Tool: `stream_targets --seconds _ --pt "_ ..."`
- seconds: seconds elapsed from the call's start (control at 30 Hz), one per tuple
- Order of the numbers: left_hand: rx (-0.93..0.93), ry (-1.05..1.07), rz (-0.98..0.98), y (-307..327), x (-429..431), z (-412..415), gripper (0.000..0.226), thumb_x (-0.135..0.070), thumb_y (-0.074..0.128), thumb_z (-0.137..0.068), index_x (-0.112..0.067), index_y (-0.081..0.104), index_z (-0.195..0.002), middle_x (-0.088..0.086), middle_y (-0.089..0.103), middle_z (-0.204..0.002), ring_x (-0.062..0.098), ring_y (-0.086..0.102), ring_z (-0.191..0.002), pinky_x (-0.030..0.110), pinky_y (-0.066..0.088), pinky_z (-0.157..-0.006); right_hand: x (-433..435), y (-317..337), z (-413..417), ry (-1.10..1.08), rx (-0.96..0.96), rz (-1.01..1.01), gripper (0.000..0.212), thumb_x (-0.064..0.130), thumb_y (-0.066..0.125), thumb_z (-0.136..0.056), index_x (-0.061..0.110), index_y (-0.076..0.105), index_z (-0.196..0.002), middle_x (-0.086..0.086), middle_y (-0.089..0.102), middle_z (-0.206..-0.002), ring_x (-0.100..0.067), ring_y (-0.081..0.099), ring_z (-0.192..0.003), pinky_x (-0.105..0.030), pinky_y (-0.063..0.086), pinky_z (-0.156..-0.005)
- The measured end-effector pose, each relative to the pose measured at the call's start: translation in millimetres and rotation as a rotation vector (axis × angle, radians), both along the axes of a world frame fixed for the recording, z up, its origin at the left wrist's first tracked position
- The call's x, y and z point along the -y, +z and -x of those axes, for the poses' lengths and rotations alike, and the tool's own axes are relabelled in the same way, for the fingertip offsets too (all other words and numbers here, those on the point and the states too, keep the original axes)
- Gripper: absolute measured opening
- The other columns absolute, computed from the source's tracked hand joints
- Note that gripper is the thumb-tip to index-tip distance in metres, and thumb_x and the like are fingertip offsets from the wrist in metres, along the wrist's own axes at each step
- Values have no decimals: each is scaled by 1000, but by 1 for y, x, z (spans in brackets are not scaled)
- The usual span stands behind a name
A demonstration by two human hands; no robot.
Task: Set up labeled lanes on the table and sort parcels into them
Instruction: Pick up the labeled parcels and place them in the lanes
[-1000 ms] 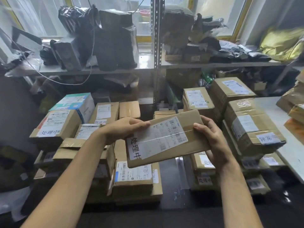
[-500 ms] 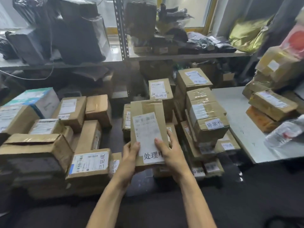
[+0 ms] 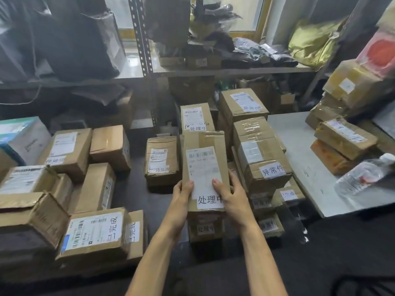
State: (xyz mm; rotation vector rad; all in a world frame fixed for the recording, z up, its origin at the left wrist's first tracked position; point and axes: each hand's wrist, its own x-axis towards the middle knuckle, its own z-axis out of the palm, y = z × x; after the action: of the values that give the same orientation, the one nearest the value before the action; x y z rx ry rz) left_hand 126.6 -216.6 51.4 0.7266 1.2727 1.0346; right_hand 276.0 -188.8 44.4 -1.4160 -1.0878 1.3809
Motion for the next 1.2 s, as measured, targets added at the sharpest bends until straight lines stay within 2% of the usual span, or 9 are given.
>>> stream_targets --seconds 0.07,0.2,0.37,0.6,0.73,0.87,1.0,1.1,1.2 --pt "-81 23 4 -3 -13 -4 51 -60 50 -98 -30 50 -139 -2 71 -120 14 73 -104 29 60 -83 -13 -4 -1 14 5 26 61 42 74 -90 30 48 -145 -1 70 -126 -18 75 -103 -45 62 -88" --pt "-257 61 82 -45 -42 -5 86 -95 46 -68 -37 58 -131 1 57 -139 24 56 -128 52 49 -105 -37 -18 0 -12 87 93 46 43 65 -96 27 55 -138 -3 72 -122 -18 74 -102 -43 61 -89" --pt "-117 5 173 -50 -47 -7 39 -44 43 -106 -25 50 -139 -3 69 -125 11 70 -105 21 55 -75 -41 -33 3 69 148 201 27 31 45 -109 30 51 -135 4 71 -118 -12 71 -103 -26 55 -77" --pt "-95 3 163 -64 -46 -11 39 -40 40 -107 -29 46 -144 -9 70 -123 8 72 -105 25 58 -85 -41 -44 3 45 170 211 36 27 47 -108 26 48 -144 7 69 -122 -8 72 -101 -21 58 -73" --pt "-102 43 135 -42 -38 -12 37 -40 38 -107 -29 45 -142 -15 65 -125 3 67 -102 15 50 -76 -33 -30 5 -17 305 149 59 37 53 -104 28 31 -158 1 49 -153 -17 53 -134 -40 49 -108" --pt "-176 178 89 -19 -15 -8 47 -38 36 -109 -27 31 -154 -14 44 -145 11 41 -138 22 29 -102 -26 -3 12 -37 574 -137 61 36 59 -101 25 35 -156 5 25 -167 -14 21 -154 -42 24 -124" --pt "-255 345 69 -6 18 15 35 -30 45 -107 -29 47 -142 -1 52 -144 15 50 -130 39 40 -113 -15 25 32 90 488 -319 46 37 61 -100 24 54 -143 5 45 -155 -12 38 -145 -38 33 -120" --pt "-280 459 24 7 50 47 19 -23 47 -106 -33 60 -115 2 69 -120 17 68 -106 37 52 -96 -2 37 63 222 372 -344 38 37 61 -99 26 61 -135 6 59 -140 -11 53 -131 -41 44 -112" --pt "-279 593 -12 27 81 82 22 -15 45 -105 -21 65 -112 6 75 -106 17 70 -91 28 52 -79 15 43 106 391 253 -322 23 31 63 -100 37 61 -122 14 65 -121 0 60 -114 -34 51 -104"
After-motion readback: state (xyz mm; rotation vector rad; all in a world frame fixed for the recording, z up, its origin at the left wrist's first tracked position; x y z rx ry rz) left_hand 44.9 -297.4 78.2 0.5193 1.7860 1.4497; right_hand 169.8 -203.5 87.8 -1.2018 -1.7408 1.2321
